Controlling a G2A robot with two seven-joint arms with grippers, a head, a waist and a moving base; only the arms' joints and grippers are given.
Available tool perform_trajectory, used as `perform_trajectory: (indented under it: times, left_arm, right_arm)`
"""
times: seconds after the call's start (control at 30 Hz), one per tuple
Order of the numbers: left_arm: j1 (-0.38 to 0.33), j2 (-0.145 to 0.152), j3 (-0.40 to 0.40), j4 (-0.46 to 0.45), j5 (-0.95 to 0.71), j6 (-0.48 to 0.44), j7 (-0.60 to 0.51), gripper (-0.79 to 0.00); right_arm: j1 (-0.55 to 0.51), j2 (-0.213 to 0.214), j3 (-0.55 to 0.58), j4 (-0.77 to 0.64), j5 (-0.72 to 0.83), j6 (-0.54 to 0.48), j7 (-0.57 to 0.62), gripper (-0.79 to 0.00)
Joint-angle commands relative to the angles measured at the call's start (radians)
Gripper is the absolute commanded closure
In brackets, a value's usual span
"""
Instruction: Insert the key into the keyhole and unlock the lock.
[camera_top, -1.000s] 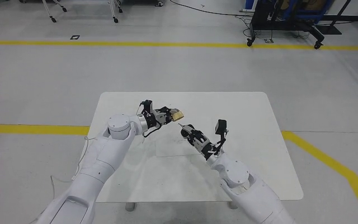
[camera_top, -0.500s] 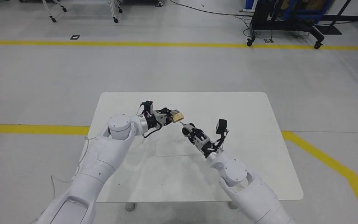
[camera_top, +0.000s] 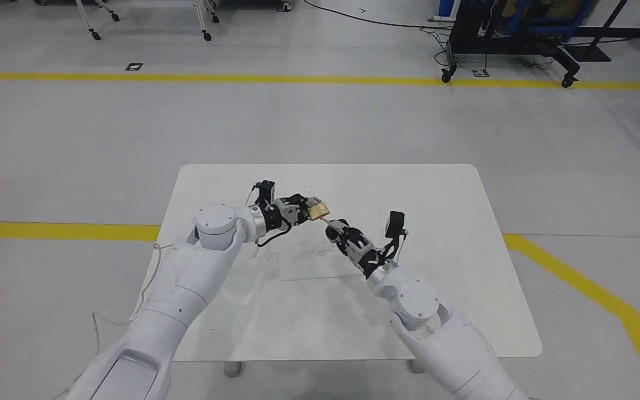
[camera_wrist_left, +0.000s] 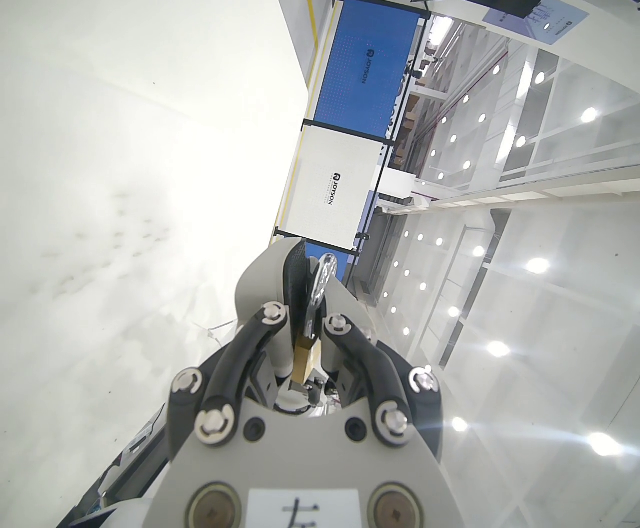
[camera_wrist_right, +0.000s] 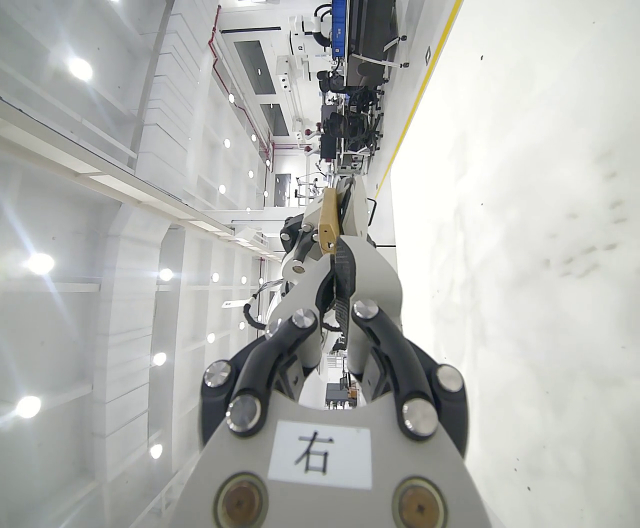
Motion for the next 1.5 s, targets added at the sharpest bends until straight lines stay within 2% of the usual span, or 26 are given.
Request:
perform_trajectory:
  times: [0.0, 0.2, 0.63, 0.8, 0.97, 1.17, 1.47]
  left_arm:
    - [-0.001, -0.001, 0.000, 0.003, 0.001, -0.003, -0.002, 0.000]
    - [-0.002, -0.002, -0.012, 0.008, -0.006, -0.018, 0.017, 0.000]
    - [0.012, -0.004, -0.022, -0.005, -0.028, -0.027, 0.041, 0.000]
    - [0.037, -0.001, -0.038, -0.042, -0.028, -0.039, 0.071, 0.000]
    - [0.047, 0.001, -0.047, -0.059, -0.024, -0.033, 0.076, 0.000]
    - [0.050, 0.002, -0.049, -0.068, -0.007, -0.031, 0.079, 0.000]
    - [0.059, 0.002, -0.053, -0.086, 0.026, -0.049, 0.117, 0.000]
  right_arm:
    - [-0.001, -0.002, 0.002, -0.001, 0.000, 0.001, -0.001, 0.000]
    - [-0.017, -0.005, 0.012, -0.020, 0.023, -0.042, 0.044, 0.000]
    - [-0.017, -0.005, 0.012, -0.020, 0.023, -0.042, 0.044, 0.000]
    - [-0.041, -0.020, 0.001, -0.055, -0.064, -0.055, -0.171, 0.000]
    - [-0.019, -0.040, -0.041, -0.053, -0.114, 0.002, -0.277, 0.000]
    - [0.010, -0.062, -0.073, -0.036, -0.142, 0.053, -0.338, 0.000]
    - [0.004, -0.077, -0.078, -0.031, -0.158, 0.049, -0.324, 0.000]
